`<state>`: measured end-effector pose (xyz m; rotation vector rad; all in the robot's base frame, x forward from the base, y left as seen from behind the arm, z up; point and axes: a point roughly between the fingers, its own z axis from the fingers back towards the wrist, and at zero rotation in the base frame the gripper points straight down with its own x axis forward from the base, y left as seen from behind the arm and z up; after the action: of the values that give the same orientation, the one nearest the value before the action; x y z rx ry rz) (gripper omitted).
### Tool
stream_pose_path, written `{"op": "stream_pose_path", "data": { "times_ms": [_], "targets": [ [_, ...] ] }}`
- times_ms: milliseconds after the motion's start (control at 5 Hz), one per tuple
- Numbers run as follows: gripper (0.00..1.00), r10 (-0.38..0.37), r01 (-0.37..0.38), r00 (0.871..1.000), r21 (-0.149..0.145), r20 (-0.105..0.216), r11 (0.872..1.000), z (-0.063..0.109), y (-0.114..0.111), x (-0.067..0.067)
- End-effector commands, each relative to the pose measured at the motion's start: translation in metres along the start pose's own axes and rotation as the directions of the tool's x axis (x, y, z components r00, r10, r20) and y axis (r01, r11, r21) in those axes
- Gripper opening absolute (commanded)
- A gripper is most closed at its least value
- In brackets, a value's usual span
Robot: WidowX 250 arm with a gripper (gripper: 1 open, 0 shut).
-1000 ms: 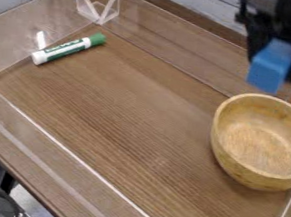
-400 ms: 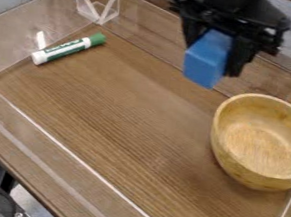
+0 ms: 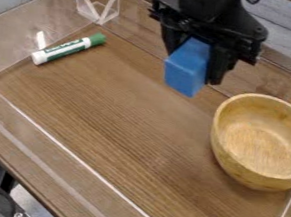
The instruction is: Remove the blue block from inside the brown bowl and put it on the table
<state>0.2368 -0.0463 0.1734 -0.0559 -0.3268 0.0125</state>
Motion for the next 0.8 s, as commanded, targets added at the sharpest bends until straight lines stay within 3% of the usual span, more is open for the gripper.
{"op": "stream_pose_path", "data": {
  "times_ms": [0,600],
  "targets": [
    [0.00,0.018,-0.018,0.999,0.009,0.043,1.000,0.009,-0.001,0.001],
    [0.00,0.020,-0.021,0.999,0.035,0.043,0.999,0.005,0.000,-0.017]
  ]
}}
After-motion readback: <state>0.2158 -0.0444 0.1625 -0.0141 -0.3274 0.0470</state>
